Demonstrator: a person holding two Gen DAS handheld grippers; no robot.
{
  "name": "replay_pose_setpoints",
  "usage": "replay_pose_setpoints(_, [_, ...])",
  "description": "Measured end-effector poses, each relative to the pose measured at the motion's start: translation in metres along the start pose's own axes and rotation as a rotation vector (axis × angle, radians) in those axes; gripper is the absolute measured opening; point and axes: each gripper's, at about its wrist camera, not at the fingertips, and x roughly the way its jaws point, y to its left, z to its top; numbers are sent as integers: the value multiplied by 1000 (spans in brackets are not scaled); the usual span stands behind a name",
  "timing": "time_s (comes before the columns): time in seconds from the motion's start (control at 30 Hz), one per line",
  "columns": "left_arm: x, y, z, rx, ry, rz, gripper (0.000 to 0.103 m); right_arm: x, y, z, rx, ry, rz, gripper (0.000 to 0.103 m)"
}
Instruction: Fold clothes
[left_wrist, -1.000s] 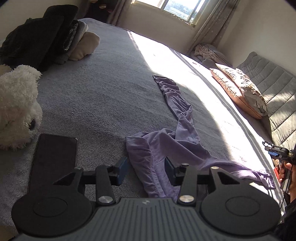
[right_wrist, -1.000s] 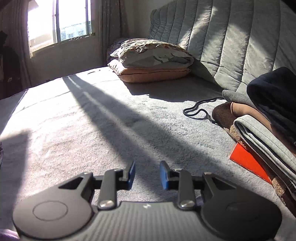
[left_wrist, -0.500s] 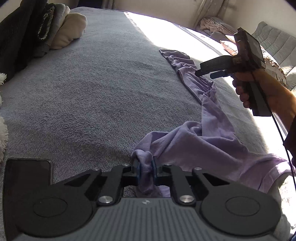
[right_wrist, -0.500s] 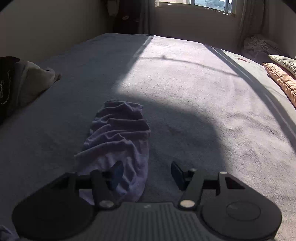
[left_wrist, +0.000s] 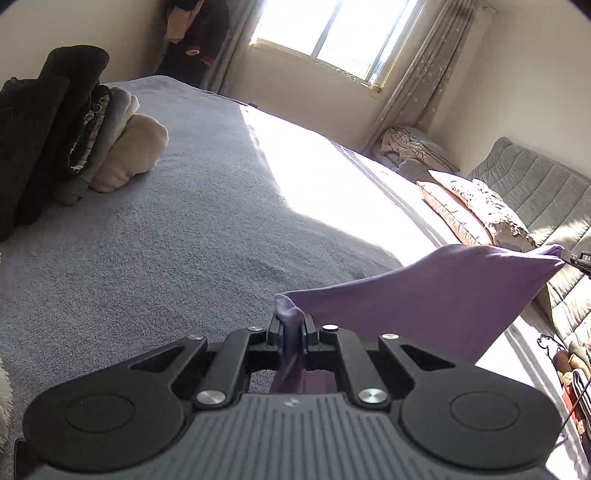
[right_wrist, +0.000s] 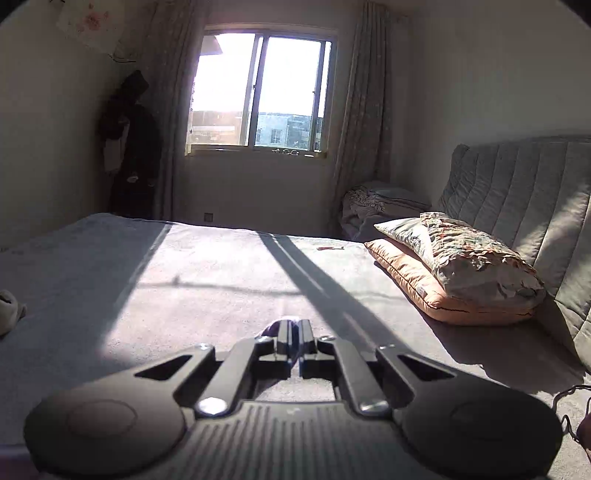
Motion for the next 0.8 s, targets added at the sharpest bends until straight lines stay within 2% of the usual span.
replay_pose_setpoints(0.07, [20,-11,-6,29,34,11,9,-21,-55,-24,95,62,-53,4])
replay_pose_setpoints(0.17, [50,-30,-20,74,95,32,9,-15,-116,-107,140,306,-149,6])
replay_pose_setpoints(0.2, [55,-34,-22,90,92,46,9,-8,-133,-142,171,403,-194,6])
replay_pose_setpoints(0.27, [63,-42,-23,113,87,74,9,4,-153,-188,248,550,-219,5])
replay_pose_setpoints(0.3, [65,-44,-21,113,81,82,9,-2,-169,-185,310,536,-180,7])
replay_pose_setpoints(0.33, [65,-43,-18,98,67,79,9,-8,-177,-172,322,483,-157,8])
replay_pose_setpoints(0.37, [64,-42,-14,84,54,77,9,-13,-181,-162,292,413,-161,19])
replay_pose_setpoints(0.4, [62,-41,-14,80,47,72,9,-17,-183,-152,255,341,-169,42])
replay_pose_setpoints(0.43, [60,-40,-13,79,40,68,9,-17,-181,-145,199,305,-179,52])
replay_pose_setpoints(0.47, [58,-43,-14,103,34,72,9,-11,-181,-143,166,315,-172,56])
replay_pose_setpoints(0.57, [54,-50,-16,159,18,83,9,17,-167,-144,114,355,-101,52])
replay_pose_setpoints(0.8, [56,-49,-15,172,5,120,8,56,-86,-123,-114,275,145,49])
